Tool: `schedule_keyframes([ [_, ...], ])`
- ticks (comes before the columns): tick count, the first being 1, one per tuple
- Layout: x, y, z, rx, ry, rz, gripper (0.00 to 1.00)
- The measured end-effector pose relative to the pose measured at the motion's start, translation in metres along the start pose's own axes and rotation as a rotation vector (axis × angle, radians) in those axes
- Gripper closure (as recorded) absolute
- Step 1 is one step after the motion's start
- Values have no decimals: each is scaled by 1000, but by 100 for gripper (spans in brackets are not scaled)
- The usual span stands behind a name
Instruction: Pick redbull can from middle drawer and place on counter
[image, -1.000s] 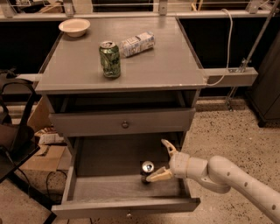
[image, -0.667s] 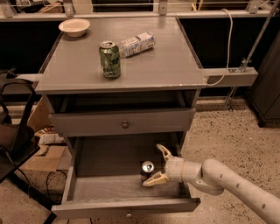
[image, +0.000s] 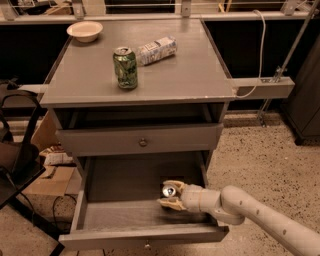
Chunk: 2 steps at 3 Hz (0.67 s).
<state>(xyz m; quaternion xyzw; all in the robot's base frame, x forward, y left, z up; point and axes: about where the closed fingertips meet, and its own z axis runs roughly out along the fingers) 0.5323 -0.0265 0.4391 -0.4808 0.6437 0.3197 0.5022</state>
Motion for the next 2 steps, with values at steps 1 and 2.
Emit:
schedule_keyframes([
  [1,2,0,8,-4,10,29,65],
  [2,-11,3,-18,-14,30,112,88],
])
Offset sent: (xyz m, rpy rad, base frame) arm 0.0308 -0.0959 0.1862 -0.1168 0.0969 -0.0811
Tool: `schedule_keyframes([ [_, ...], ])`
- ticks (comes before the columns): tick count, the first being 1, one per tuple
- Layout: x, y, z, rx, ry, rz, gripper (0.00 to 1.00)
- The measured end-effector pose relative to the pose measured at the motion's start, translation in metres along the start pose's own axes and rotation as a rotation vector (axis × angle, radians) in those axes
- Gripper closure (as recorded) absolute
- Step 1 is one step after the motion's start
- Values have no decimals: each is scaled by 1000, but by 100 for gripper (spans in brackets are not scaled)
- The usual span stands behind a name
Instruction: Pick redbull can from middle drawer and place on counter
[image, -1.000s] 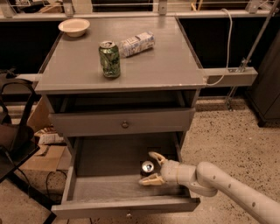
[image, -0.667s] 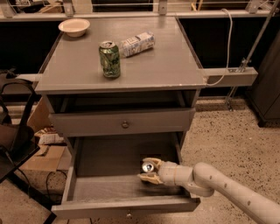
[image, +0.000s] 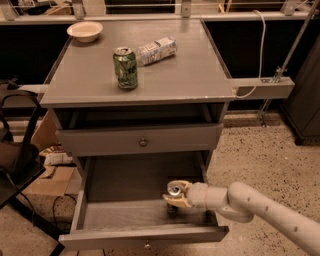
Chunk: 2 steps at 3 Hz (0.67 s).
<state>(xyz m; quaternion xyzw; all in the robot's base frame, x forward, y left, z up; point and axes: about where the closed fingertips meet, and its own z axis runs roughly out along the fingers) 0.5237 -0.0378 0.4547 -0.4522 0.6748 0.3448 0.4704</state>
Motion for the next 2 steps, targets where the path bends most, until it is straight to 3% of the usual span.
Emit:
schedule_keyframes([
  [1,-58,-9,-63,-12,30,95,100],
  [2,-153,-41,-131,9,46,119,100],
])
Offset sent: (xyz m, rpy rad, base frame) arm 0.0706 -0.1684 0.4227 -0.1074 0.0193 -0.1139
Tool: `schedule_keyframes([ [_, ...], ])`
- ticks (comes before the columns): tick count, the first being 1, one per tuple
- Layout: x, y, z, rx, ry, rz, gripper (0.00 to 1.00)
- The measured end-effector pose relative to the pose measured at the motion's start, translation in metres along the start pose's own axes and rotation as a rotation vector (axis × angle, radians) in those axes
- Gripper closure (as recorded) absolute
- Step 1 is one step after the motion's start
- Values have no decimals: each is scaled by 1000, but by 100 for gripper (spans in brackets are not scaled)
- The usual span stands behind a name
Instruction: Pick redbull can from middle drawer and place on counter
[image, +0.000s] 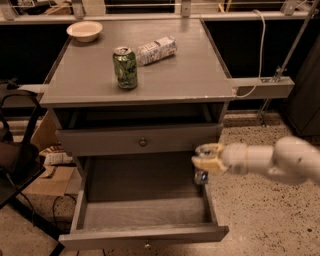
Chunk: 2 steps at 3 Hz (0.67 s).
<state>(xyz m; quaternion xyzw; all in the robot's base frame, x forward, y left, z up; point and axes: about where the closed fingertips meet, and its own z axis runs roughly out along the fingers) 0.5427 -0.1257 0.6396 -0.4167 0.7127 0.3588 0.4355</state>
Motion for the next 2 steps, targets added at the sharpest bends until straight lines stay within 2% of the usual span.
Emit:
schedule_keyframes([
  [1,-114,-25,-67,57,1,-40,100],
  [2,-201,-39,-120,122,-11,-77,100],
])
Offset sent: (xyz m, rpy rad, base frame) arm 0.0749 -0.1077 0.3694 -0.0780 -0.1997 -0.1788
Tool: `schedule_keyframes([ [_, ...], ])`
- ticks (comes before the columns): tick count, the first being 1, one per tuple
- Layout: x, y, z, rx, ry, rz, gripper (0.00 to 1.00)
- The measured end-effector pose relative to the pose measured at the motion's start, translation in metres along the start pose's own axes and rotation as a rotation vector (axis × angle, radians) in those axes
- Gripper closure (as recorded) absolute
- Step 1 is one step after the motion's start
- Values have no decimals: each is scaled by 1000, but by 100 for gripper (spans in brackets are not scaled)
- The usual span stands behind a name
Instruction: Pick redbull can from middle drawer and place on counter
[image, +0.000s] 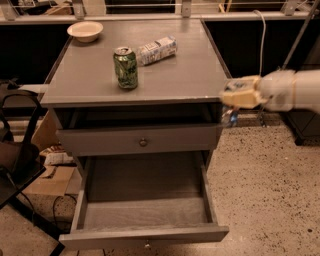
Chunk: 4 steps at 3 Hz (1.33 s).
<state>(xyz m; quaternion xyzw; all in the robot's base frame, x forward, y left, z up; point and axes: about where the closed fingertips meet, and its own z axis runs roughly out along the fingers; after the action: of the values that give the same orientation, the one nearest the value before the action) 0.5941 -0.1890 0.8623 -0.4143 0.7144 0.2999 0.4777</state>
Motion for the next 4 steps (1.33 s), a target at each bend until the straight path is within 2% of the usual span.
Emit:
schedule_keyframes([
  [1,-75,-17,-29,59,-24,-26,100],
  [2,-122,-47,-14,103,-68,14,100],
  [3,-135,-59,16,129,-89,32,100],
  [4,-135,-59,46,161,-116,15,100],
])
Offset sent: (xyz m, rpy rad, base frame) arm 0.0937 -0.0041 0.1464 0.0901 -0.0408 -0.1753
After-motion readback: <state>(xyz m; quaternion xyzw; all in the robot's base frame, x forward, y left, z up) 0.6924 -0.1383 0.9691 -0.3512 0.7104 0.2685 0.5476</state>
